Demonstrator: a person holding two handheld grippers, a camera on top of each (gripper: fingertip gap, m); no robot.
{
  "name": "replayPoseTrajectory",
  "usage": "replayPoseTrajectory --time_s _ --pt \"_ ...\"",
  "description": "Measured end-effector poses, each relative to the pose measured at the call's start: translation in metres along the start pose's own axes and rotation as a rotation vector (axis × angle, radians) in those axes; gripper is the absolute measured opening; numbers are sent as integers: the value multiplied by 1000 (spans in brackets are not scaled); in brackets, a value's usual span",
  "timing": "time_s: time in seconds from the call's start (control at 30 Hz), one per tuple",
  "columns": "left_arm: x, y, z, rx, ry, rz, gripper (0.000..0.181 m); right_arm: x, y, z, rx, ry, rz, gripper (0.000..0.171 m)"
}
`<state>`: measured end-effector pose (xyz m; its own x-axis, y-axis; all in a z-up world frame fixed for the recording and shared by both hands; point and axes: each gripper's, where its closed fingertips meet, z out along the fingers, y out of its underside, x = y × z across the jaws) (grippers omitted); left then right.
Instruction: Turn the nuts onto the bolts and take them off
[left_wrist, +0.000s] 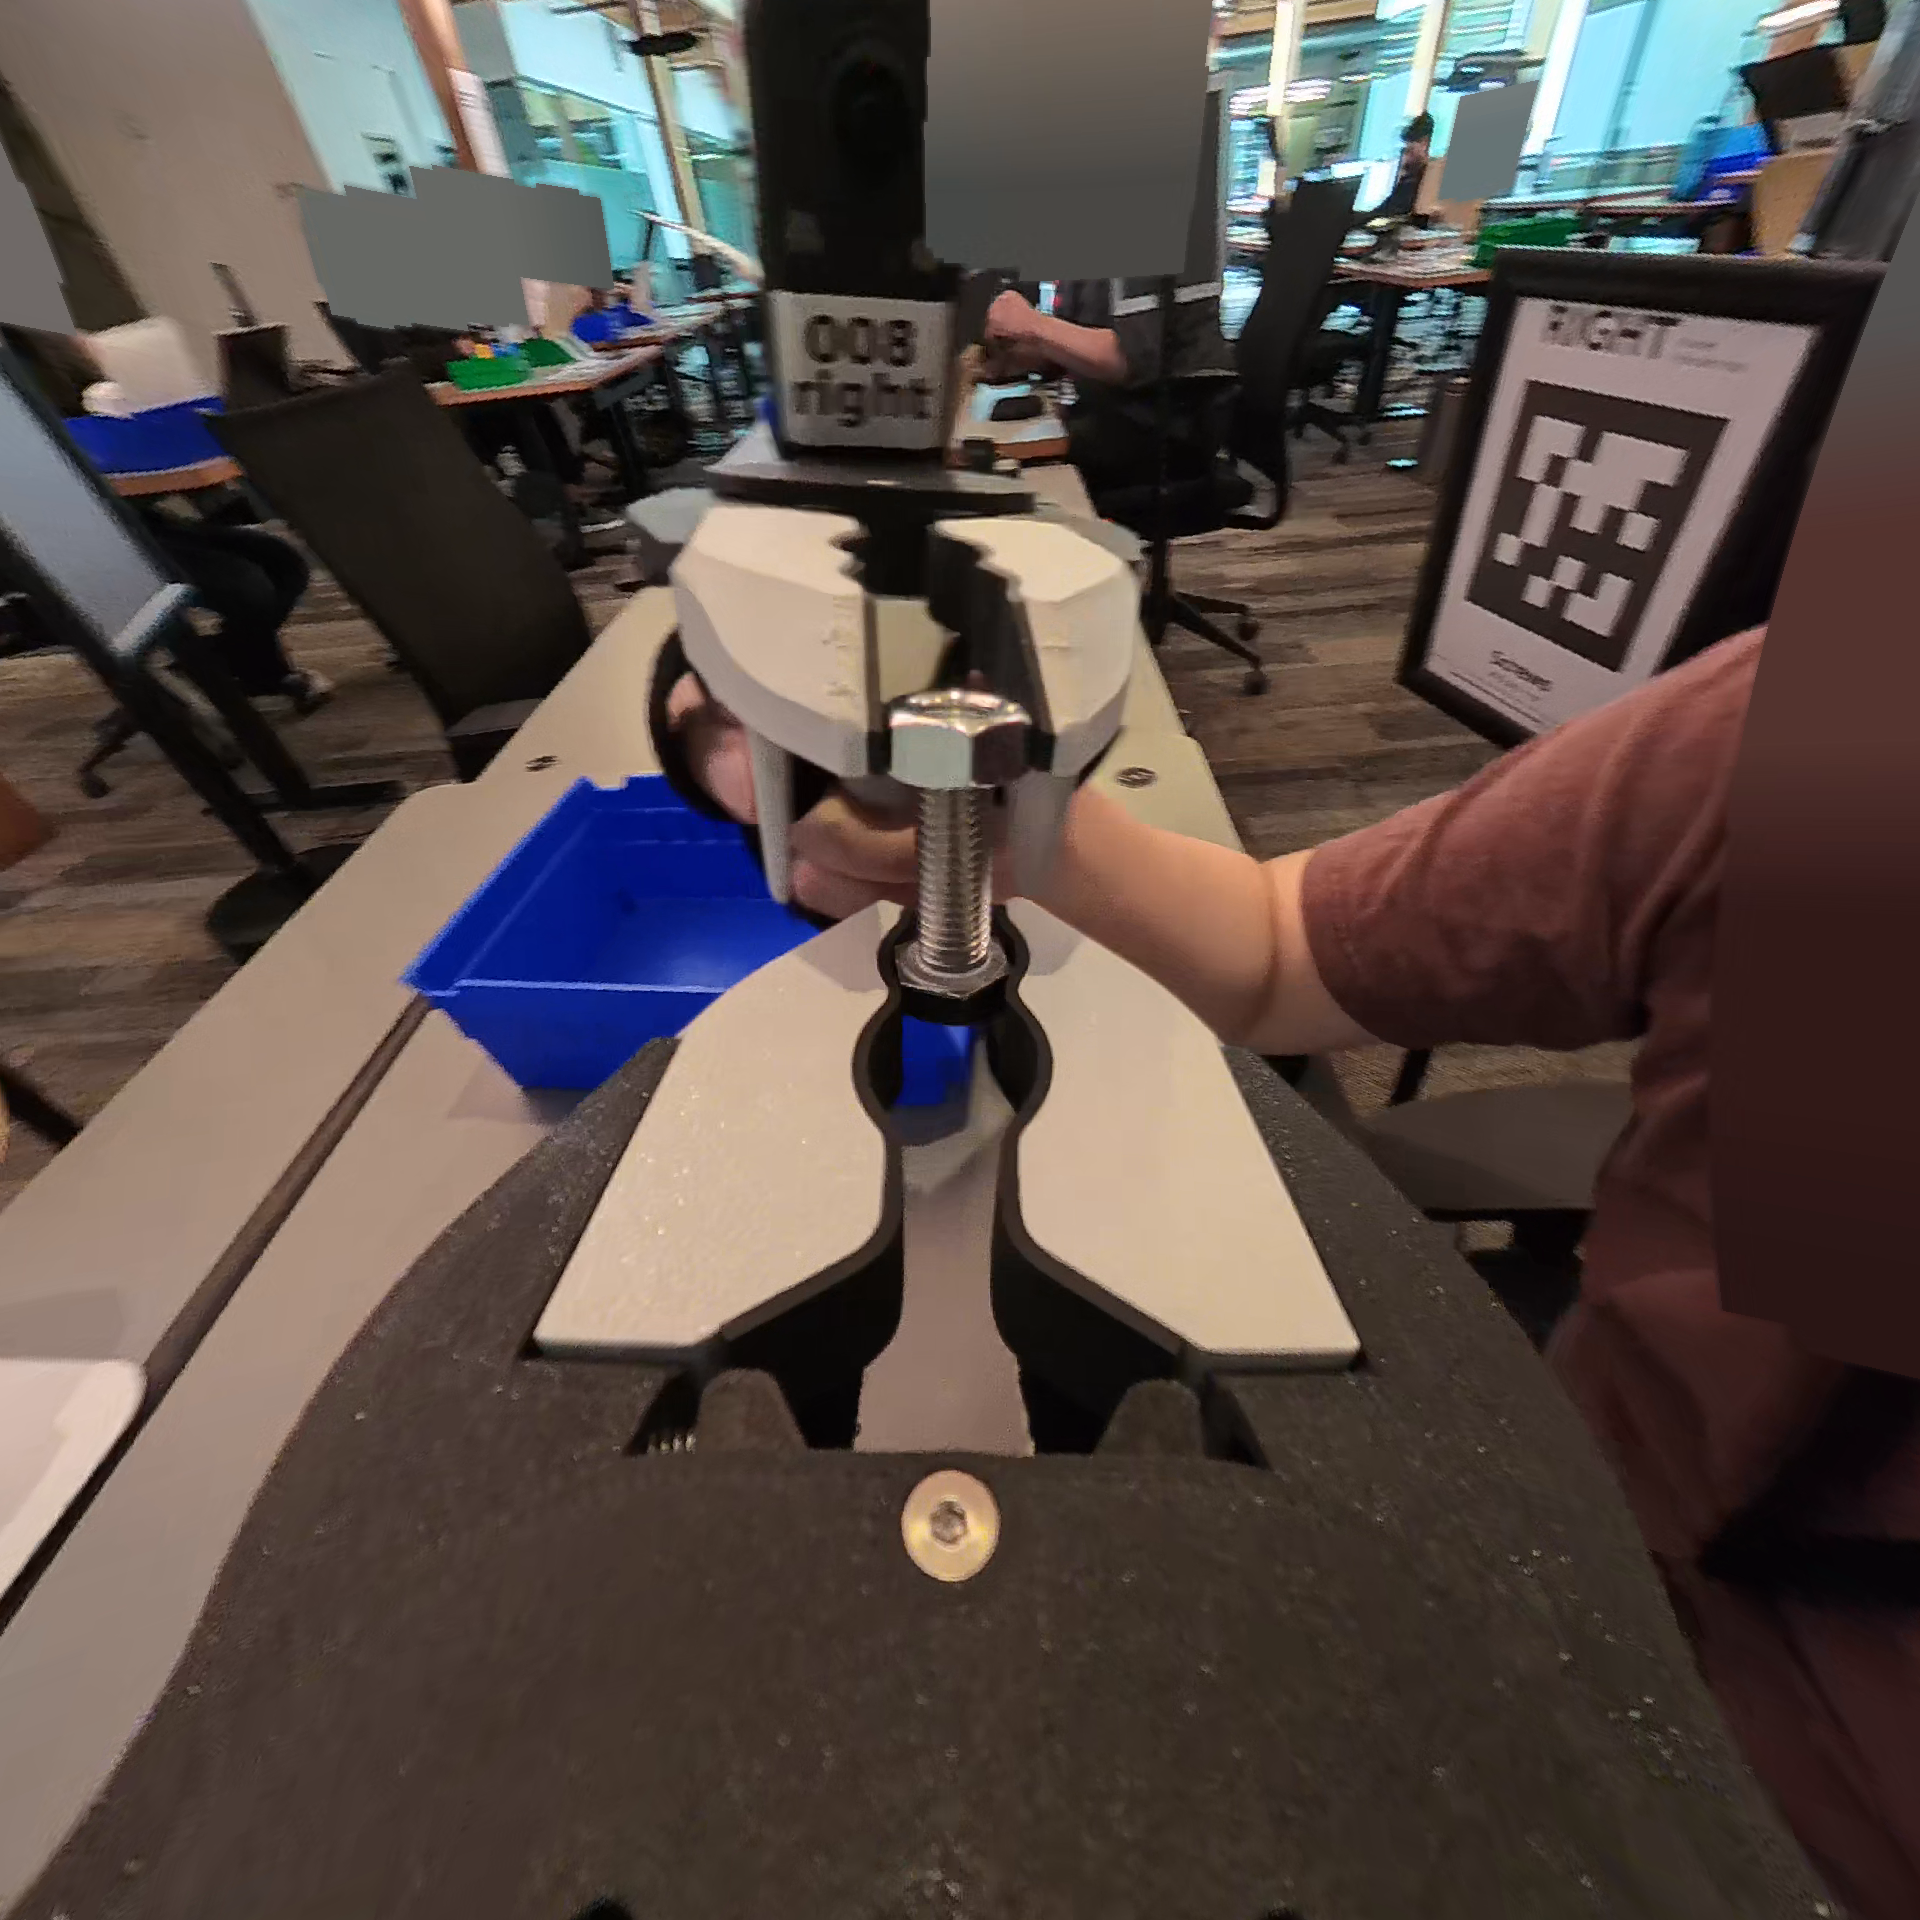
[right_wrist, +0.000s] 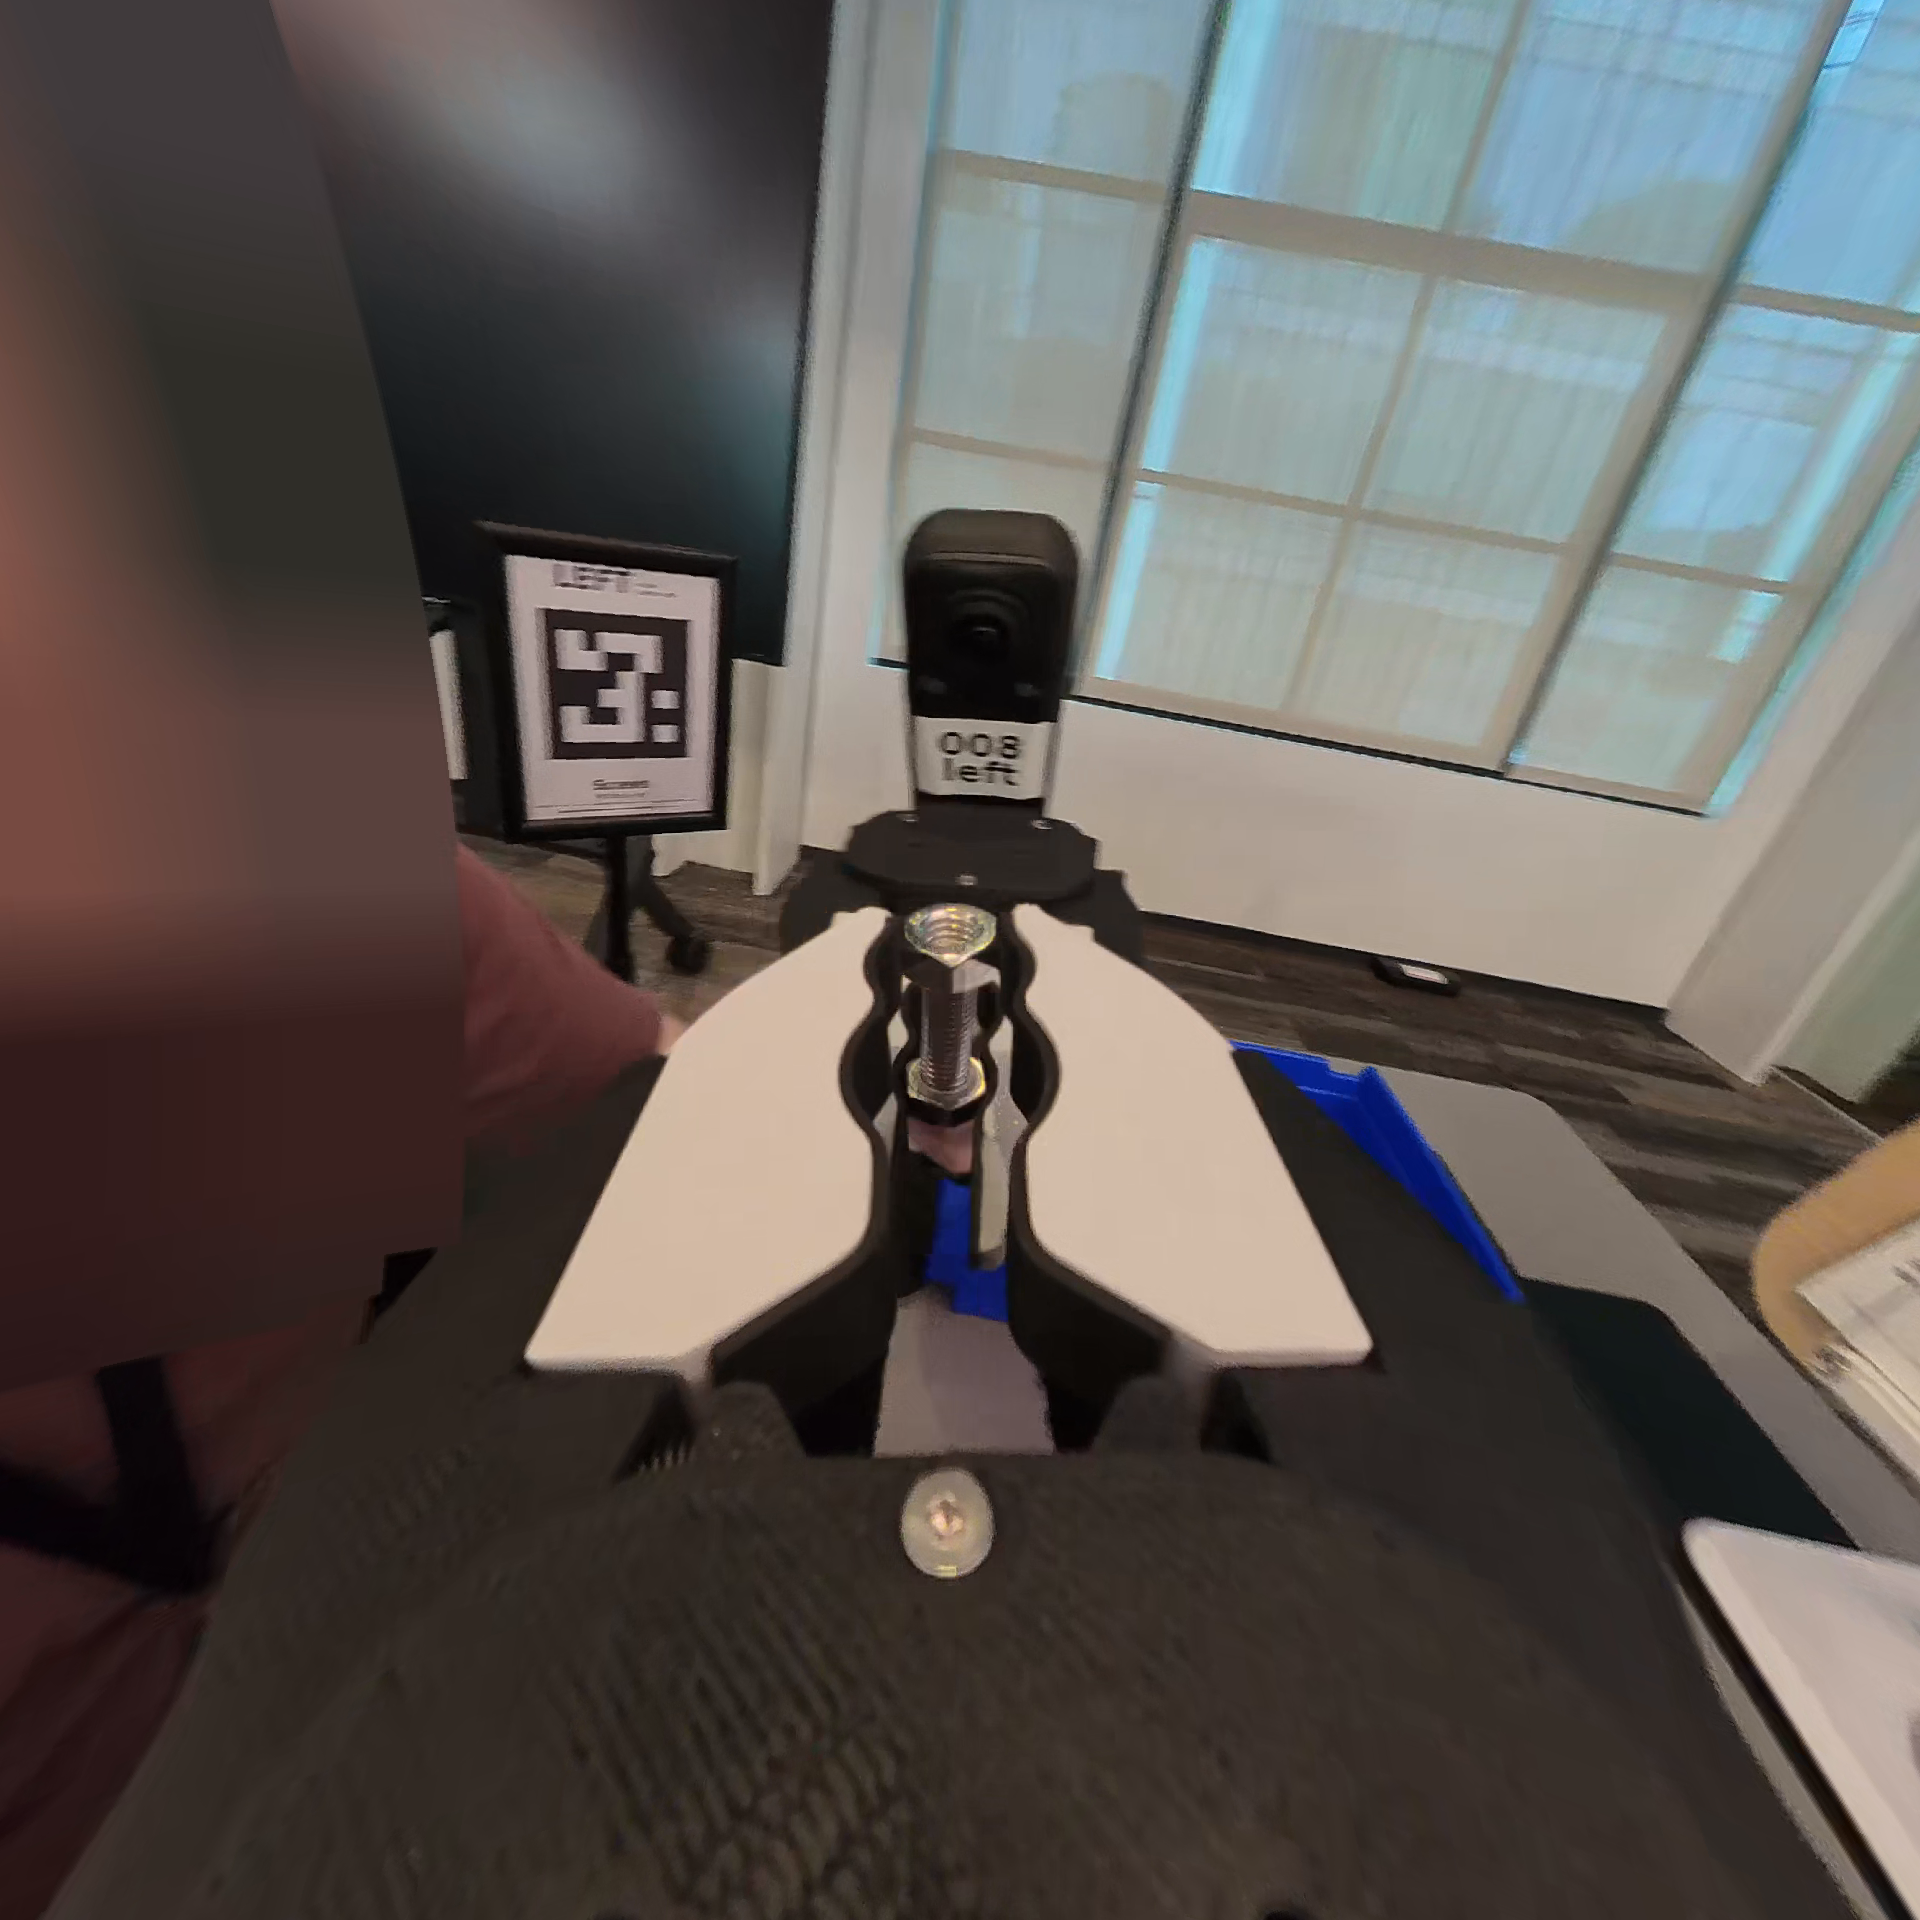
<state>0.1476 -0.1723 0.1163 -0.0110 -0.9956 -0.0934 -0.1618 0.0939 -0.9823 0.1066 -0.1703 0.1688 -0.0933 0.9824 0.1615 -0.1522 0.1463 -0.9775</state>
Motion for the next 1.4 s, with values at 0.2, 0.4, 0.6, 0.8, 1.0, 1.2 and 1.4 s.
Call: replayPoseTrajectory --time_s 0.2,0.4,0.6,0.8,1.0,1.2,1.4 --pt "-38 6 -10 -44 -264 18 13 30 8 4 -67 321 -30 18" --pt "-53 12 -15 -113 -414 88 13 35 12 4 -66 355 53 18" --pt "-35 2 -12 -28 -259 11 13 25 -6 -2 -11 283 -84 39" --pt "-29 -1 -11 -1 -205 2 13 10 -3 7 -35 209 -132 42" --pt "-33 -2 -13 2 -233 7 13 12 1 9 -72 244 -160 42" --pt "-37 -3 -16 12 -242 -12 13 15 1 5 -88 260 -135 39" --pt "-36 -3 -16 6 -252 2 13 17 3 4 -106 276 -121 30"
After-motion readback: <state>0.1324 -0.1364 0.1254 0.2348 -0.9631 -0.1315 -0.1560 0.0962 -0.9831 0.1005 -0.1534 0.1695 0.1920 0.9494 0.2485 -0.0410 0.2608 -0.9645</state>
